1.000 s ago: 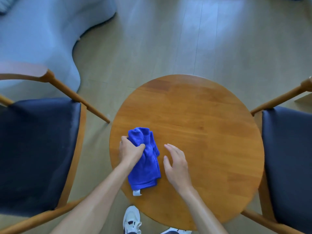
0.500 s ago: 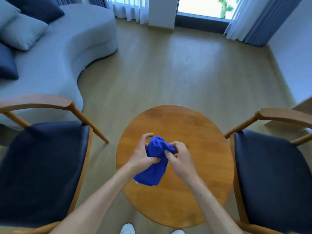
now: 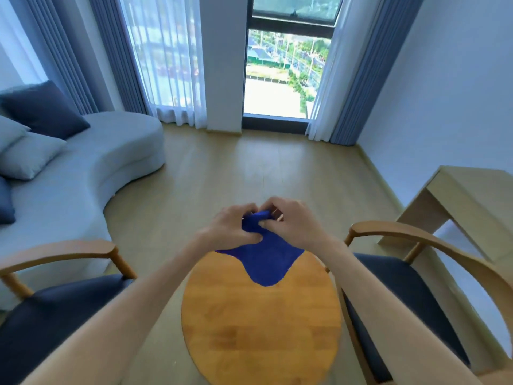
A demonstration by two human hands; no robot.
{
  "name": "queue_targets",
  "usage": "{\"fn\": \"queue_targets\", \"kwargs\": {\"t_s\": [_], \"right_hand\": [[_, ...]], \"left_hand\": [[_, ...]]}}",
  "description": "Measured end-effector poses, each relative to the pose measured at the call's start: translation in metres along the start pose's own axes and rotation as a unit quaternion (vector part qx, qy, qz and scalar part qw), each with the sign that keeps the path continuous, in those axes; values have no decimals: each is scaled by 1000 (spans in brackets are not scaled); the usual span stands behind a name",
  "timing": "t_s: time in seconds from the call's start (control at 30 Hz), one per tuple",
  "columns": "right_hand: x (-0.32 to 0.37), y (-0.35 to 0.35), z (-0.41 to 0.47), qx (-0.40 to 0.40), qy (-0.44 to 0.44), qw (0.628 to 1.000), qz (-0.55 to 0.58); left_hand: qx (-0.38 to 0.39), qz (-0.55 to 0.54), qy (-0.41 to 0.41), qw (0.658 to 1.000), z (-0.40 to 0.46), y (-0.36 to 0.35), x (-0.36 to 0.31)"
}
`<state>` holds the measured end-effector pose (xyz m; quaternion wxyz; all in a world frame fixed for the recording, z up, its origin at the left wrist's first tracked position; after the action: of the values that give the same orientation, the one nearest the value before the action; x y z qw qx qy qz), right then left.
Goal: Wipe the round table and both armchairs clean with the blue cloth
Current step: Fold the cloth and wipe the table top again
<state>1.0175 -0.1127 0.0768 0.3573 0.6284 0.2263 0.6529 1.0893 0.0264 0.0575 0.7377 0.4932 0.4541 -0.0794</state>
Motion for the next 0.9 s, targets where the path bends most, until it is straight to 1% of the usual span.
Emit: {"fn": "queue_targets", "kwargs": {"t_s": [0.07,0.1,0.17,0.27,0.3,0.33,0.37,0.43,0.5,0.53,0.63,0.73,0.9], "right_hand": [[14,23,-6,-41,0,998,52],[17,33,-10,-42,-7,995,87],[15,45,-22,10,-37,991,125],[-9,47,-40,139,-114,981,77],[-17,43,-46,168,-132,975,61],[-24,41,-50,174,-139,974,50],[-29,42,-53,159,-138,976,50],[-34,52,-55,93,-130,985,59],[-35,68,-54,33,-111,989,94],[-32,75,-53,18,-97,989,107],[-18,89,-45,-5,-54,994,94],[-13,95,-35,-9,-36,996,84],[-27,101,-29,-55,-40,993,102]], "left_hand": [[3,-2,-30,1000,5,12,-23],[10,-6,-45,999,7,17,-33],[24,-22,-66,997,7,24,-48],[25,-60,-63,996,4,35,-62],[22,-79,-57,995,4,39,-65],[20,-94,-52,994,3,44,-66],[21,-106,-43,993,2,49,-65],[26,-109,-20,994,1,58,-58],[25,-94,11,995,0,63,-47],[23,-84,26,996,-1,64,-41],[3,-89,50,995,-2,56,-30],[-35,-103,56,992,2,49,-26],[-81,-211,71,972,9,45,-21]]}}
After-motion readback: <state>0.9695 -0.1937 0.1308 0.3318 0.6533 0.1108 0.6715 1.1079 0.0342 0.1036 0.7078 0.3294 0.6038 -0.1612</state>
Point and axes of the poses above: each hand's wrist, its own z-axis towards the middle knuckle, its own y-axis out of the back of the hand, x = y × z, the point moved 3 cm from there along z, towards the middle knuckle, and after that the axes turned 6 degrees about -y, right-handed, at the moved point
